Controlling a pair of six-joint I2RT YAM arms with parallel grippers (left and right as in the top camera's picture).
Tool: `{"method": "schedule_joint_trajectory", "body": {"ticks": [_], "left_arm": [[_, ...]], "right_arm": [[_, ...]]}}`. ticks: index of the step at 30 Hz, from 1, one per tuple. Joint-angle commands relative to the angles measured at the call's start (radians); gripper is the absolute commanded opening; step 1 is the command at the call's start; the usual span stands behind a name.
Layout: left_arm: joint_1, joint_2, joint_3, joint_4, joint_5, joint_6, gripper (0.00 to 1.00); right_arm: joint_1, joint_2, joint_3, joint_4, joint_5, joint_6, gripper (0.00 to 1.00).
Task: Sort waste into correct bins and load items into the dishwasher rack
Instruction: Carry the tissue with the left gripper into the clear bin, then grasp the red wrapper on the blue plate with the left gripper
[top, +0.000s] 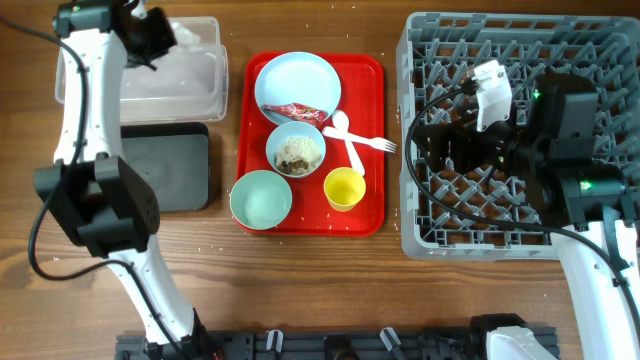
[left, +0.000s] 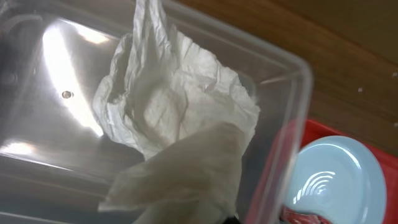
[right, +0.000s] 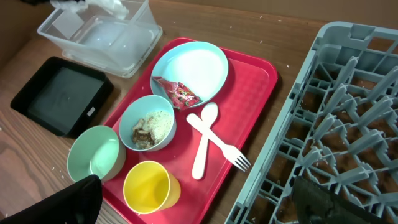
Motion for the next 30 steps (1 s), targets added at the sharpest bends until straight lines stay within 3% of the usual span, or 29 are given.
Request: {"method": "schedule_joint_trajectory", "body": {"ticks": [1,2,4,15,22,30], "left_arm": [[0.021,0.081,-0.006,-0.003,0.005,-0.006,0.41],[0.023,0.097,-0.006,0.006,0.005,-0.006,0.77],[0.024,0.105,-0.006,0.016,0.005,-0.003,0.98],[-0.084,-0.045,0.041,-0.155,0.043,-0.014,1.00],[-0.263,-0.043,-0.011,-0.200,0.027,-0.244,0.99],[-0.431,-0.026,-0.243,0.026,-0.109,-0.471,0.89]], "right_arm": [[0.000,0.007,0.020,0.006,-0.002,-0.004,0.98],[0.000,0.007,0.020,0.006,-0.001,-0.005,0.99],[0.000,0.007,0.020,0.005,-0.002,-0.004,0.99],[0.000,0.007,0.020,0.004,-0.002,-0.004,0.99],[0.000,0.007,0.020,-0.001,-0.002,-0.004,0.99],[0.000,0.007,0.017,-0.002,-0.002,-0.004,0.99]]}}
